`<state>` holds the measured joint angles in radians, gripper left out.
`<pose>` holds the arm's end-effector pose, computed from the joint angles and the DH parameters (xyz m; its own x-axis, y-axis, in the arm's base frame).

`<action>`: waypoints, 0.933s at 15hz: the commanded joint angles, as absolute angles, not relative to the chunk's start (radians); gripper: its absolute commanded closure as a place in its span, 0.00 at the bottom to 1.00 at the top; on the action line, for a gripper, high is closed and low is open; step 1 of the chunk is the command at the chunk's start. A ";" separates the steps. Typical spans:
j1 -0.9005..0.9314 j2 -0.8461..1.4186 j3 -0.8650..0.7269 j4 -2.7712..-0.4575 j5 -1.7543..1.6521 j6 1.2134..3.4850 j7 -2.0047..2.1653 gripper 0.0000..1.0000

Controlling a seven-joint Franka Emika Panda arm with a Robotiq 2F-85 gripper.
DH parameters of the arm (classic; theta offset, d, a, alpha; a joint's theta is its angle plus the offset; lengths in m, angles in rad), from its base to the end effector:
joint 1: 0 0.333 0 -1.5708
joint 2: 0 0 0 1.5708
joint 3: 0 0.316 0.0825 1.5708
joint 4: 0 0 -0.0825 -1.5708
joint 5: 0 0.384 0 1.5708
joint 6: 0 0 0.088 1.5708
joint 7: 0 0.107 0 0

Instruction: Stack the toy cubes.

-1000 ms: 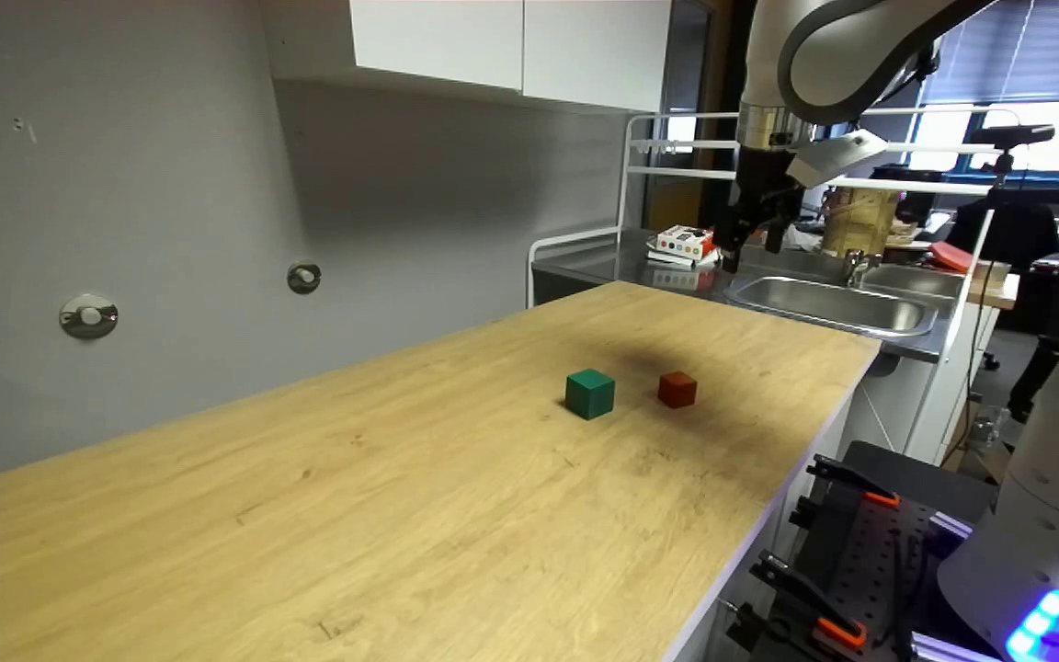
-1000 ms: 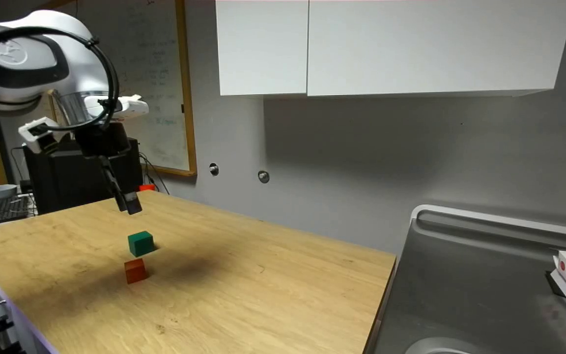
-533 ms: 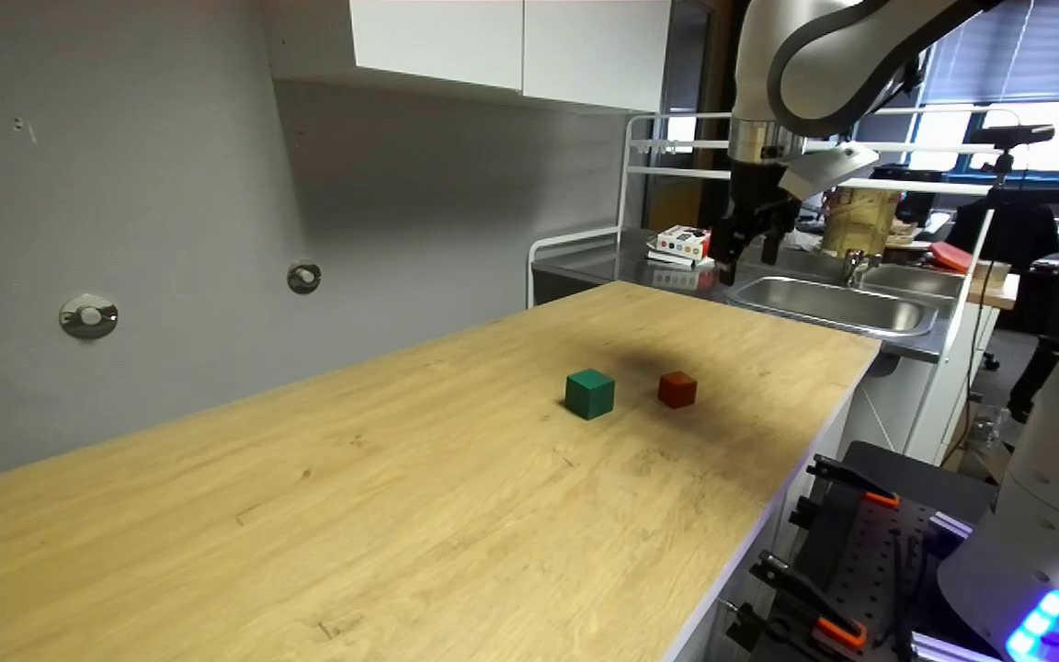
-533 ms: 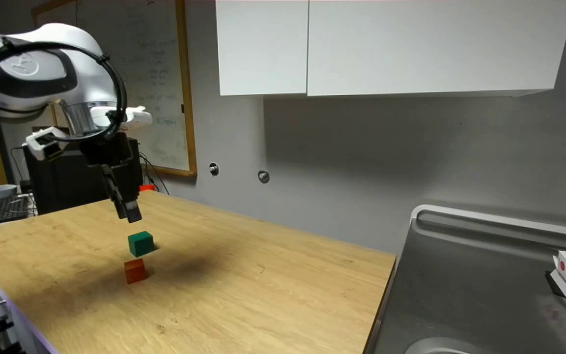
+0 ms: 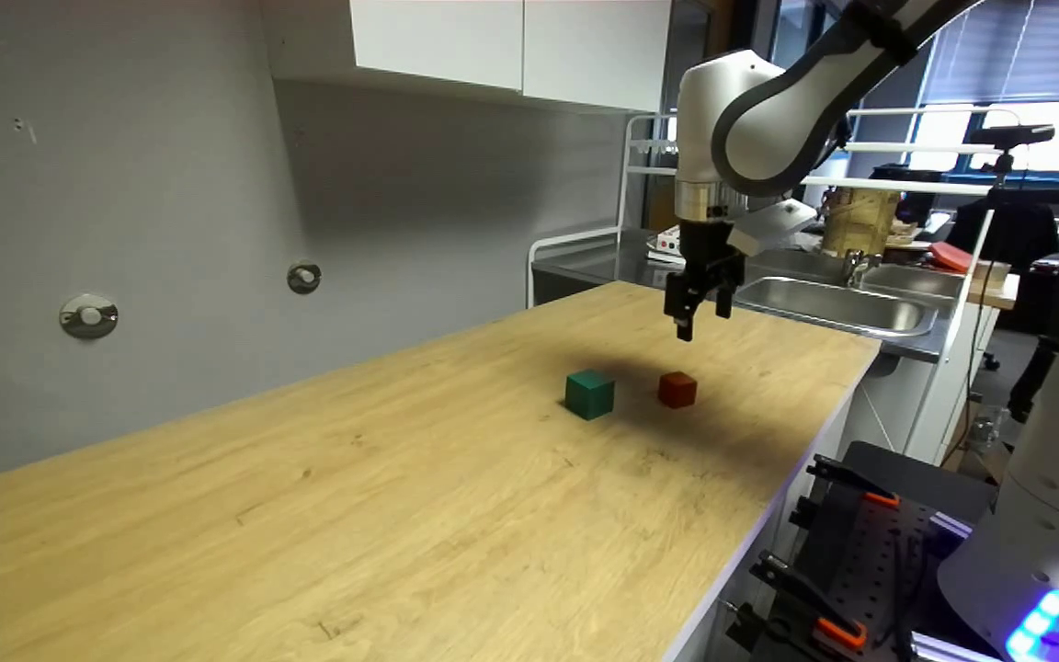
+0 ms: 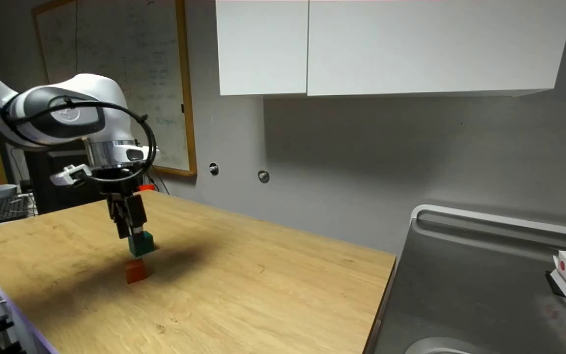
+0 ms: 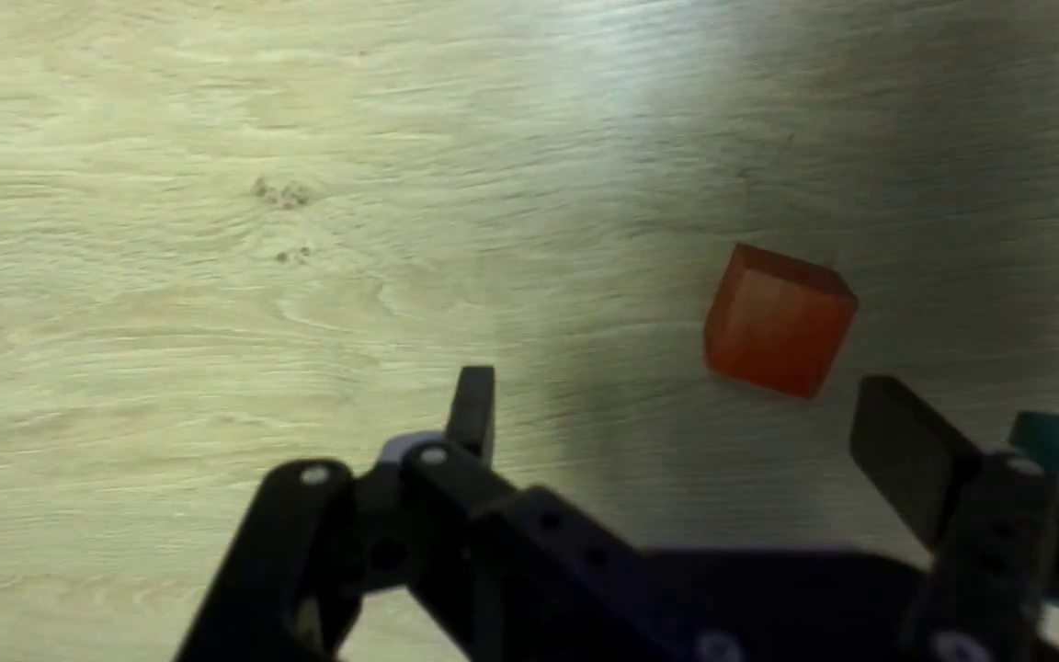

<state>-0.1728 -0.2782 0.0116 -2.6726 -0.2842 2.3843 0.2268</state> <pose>0.3956 -0.0672 0.3262 0.9839 -0.1779 0.0137 -0.1772 -0.9646 0.1955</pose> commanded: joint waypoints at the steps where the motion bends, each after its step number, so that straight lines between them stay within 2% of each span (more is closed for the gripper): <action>1: -0.109 -0.127 -0.006 -2.585 -0.175 2.407 0.174 0.00; 8: -0.068 0.102 -0.020 -2.443 0.031 2.378 -0.001 0.00; 14: -0.103 0.171 -0.053 -2.384 0.075 2.345 -0.052 0.00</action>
